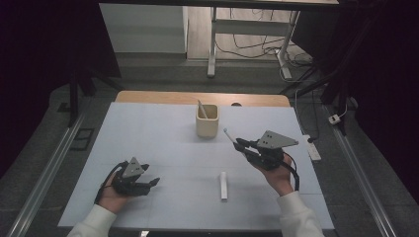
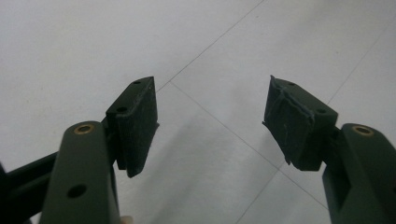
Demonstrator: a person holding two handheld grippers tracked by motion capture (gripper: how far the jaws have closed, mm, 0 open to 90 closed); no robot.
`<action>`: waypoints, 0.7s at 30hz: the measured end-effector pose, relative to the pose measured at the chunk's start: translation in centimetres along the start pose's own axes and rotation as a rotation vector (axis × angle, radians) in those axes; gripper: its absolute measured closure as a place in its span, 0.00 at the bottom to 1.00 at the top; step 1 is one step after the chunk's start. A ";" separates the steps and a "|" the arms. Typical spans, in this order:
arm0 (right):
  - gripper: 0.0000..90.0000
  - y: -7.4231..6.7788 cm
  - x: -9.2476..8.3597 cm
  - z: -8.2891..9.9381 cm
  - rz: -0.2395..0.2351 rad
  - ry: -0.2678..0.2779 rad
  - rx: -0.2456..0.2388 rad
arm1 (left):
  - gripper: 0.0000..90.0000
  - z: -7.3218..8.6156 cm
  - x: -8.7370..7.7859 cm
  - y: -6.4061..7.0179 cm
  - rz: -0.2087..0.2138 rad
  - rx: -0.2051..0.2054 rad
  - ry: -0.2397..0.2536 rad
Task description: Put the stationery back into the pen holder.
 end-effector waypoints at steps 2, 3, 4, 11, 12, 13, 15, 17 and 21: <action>0.87 0.1 0.2 -0.2 0.002 0.004 0.010 | 0.38 0.0 -0.1 0.0 -0.004 -0.003 0.004; 0.87 0.2 0.3 -0.3 0.005 0.004 0.011 | 0.38 0.0 -0.1 0.0 -0.004 -0.003 0.007; 0.87 0.2 0.5 -0.4 0.008 0.007 0.013 | 0.38 0.0 -0.1 0.0 -0.004 -0.004 0.007; 0.87 0.3 1.3 -1.0 0.020 0.017 0.022 | 0.38 0.0 -0.1 0.0 0.002 -0.007 0.007; 0.87 0.2 1.4 -1.1 0.023 0.019 0.021 | 0.38 0.0 -0.1 0.0 0.002 -0.008 0.007; 0.87 0.3 1.5 -1.1 0.024 0.019 0.021 | 0.38 0.0 -0.1 0.0 0.002 -0.008 0.007; 0.87 0.3 1.6 -1.3 0.027 0.018 0.025 | 0.38 0.0 -0.1 0.0 0.002 -0.009 0.009; 0.87 0.3 1.8 -1.4 0.031 0.018 0.025 | 0.38 0.0 -0.1 0.0 0.002 -0.009 0.008; 0.87 0.5 2.0 -1.5 0.036 0.025 0.037 | 0.38 0.1 -0.1 -0.1 0.004 -0.007 0.005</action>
Point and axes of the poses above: each handheld gripper's, and its own axes: x roughly forward along the jaws, z roughly out of its underside, y roughly to its right, the point moved 2 cm from there along x, roughly forward along the jaws, and after that the axes turned 15 degrees about z, right-handed, at the moved point
